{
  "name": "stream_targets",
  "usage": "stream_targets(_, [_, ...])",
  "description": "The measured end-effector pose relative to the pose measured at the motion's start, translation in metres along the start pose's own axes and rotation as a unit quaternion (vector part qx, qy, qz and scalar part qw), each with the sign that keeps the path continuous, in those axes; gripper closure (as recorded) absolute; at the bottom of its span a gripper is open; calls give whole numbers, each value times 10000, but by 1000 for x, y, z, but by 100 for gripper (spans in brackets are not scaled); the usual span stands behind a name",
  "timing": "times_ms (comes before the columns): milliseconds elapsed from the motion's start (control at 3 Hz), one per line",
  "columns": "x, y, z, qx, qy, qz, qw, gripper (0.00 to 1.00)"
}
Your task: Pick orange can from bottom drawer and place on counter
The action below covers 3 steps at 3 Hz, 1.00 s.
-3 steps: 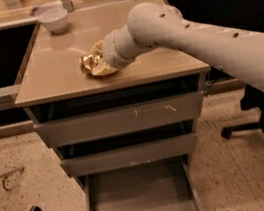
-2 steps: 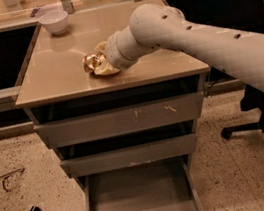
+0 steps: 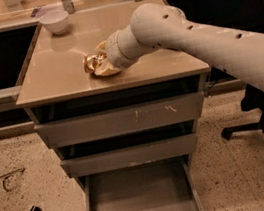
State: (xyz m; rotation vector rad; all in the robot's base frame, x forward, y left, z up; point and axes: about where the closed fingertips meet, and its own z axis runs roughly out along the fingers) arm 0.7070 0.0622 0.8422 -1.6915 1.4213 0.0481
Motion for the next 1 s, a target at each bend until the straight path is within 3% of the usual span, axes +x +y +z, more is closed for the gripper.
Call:
stream_targets(333, [0,0,0,0,0,0,10000,12])
stream_targets(667, [0,0,0,0,0,0,10000,0])
stream_targets(1000, [0,0,0,-1,0,0,10000,0])
